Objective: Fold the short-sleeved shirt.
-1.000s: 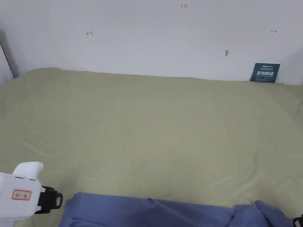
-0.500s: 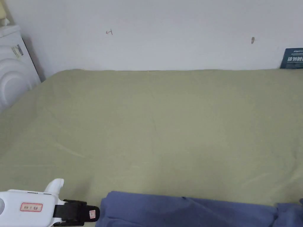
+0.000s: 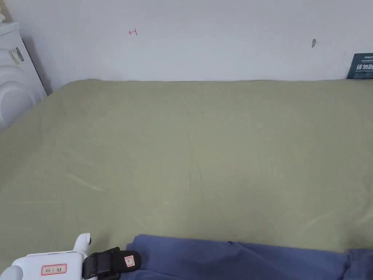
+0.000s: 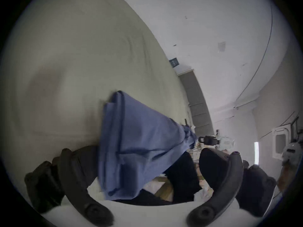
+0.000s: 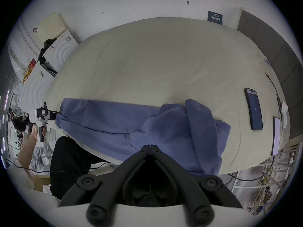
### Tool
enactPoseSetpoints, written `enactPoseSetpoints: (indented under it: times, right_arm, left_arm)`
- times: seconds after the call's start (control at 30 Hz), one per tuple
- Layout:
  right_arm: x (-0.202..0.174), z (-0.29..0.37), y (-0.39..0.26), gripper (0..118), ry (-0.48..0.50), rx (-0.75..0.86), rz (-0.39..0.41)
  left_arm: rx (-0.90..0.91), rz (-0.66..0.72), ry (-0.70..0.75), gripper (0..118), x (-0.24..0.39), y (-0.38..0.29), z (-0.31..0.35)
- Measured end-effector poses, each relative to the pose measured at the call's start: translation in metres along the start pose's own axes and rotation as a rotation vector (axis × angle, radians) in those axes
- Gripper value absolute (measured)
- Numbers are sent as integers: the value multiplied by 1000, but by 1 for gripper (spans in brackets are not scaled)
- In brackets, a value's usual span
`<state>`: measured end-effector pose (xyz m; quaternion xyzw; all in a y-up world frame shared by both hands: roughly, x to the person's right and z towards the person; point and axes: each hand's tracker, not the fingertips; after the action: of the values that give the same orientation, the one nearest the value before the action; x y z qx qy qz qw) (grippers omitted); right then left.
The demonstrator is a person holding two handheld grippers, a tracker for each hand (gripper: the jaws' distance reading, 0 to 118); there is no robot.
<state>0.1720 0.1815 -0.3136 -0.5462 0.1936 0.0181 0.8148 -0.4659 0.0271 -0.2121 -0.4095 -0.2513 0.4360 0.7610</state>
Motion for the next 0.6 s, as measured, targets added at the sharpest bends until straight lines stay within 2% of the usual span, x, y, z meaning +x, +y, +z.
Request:
enactPoseSetpoints:
  times: [0.07, 0.13, 0.17, 0.2, 0.23, 0.3, 0.37, 0.6]
  right_arm:
    - [-3, -4, -1, 0, 10, -7, 6]
    - [-4, -7, -1, 0, 22, -16, 9]
    - [-5, -8, -2, 0, 24, -18, 9]
    - [-5, -8, -3, 0, 27, -18, 9]
    - [-5, -7, -3, 0, 32, -19, 10]
    - [-4, -6, -4, 0, 34, -17, 11]
    - [-2, -1, -5, 0, 33, -5, 15]
    - [8, 13, -3, 0, 44, 30, 25]
  left_arm:
    - [-26, 57, -64, 110, 1, -6, -11]
    - [-25, 42, -67, 101, 1, -13, -18]
    - [-37, 9, -23, 77, 2, -14, -20]
    - [-57, -26, 83, 22, 6, -17, -25]
    - [-77, -59, 158, 11, 7, -18, -27]
    - [-35, -29, 90, 11, 8, -19, -21]
    - [24, -58, 81, 11, 32, -21, -16]
    - [-7, -383, 38, 11, 148, -8, -40]
